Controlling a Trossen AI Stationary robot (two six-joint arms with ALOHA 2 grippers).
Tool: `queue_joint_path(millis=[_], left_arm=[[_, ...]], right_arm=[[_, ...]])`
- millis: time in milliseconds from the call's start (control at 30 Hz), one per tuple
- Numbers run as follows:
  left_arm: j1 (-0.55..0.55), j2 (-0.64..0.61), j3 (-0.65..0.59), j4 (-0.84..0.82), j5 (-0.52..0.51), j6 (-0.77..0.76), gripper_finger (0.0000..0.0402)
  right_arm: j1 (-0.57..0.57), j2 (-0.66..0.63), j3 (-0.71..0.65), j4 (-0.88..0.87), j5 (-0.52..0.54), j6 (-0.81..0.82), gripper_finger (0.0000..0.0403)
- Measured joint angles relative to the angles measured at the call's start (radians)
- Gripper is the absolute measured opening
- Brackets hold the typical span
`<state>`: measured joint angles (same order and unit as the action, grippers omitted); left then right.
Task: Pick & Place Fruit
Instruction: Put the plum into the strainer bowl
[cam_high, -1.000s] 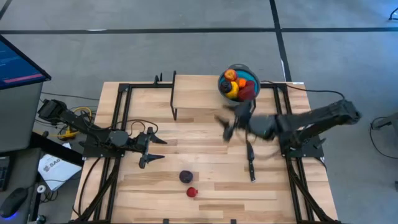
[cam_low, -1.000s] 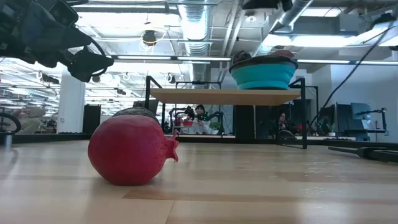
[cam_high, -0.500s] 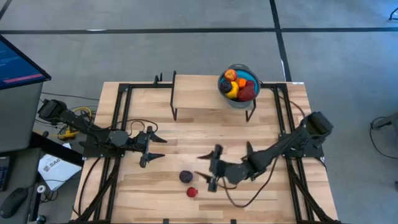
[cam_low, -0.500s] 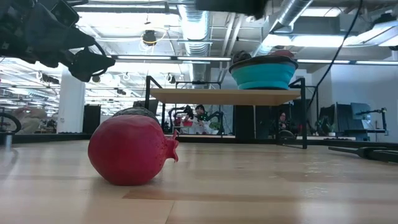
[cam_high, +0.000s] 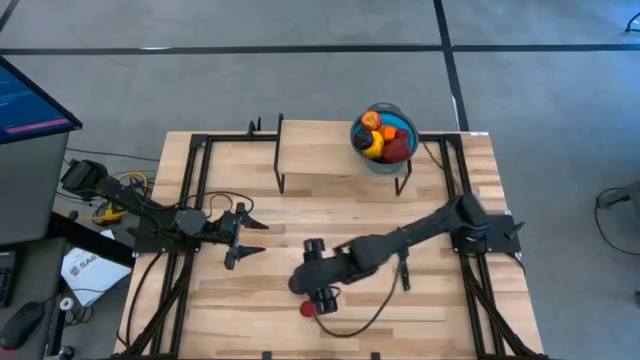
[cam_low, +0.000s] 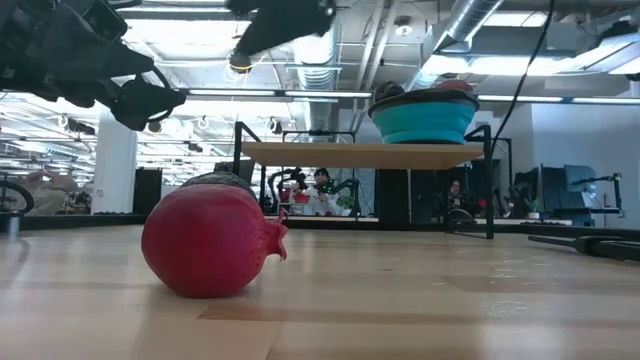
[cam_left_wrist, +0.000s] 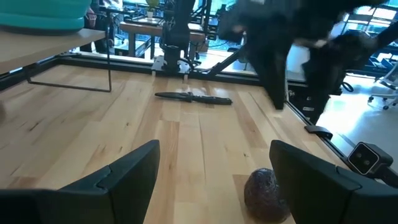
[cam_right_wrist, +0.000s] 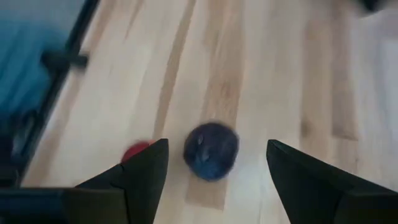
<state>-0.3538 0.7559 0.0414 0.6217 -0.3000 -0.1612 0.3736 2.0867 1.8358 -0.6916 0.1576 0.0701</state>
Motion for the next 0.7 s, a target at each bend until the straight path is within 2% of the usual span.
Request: queue_joint_path(millis=[200,367,500,700], left_arm=[[0.000,0.000,0.000,0.000,0.000,0.000,0.0296],[0.000,0.000,0.000,-0.001,0.000,0.000,0.0296],[0.000,0.000,-0.002,-0.001,0.000,-0.001,0.0296],[0.000,0.006,-0.021,0.001,0.001,-0.007,0.0296]], right_arm=[[-0.038,0.189,0.305,-0.288,-0.080,-0.262,0.0266],[-0.057,0.326,0.522,-0.396,-0.171,-0.358,0.0270],[-0.052,0.353,0.493,-0.361,-0.187,-0.380,0.0292],[-0.046,0.381,0.496,-0.344,-0.171,-0.380,0.0357]])
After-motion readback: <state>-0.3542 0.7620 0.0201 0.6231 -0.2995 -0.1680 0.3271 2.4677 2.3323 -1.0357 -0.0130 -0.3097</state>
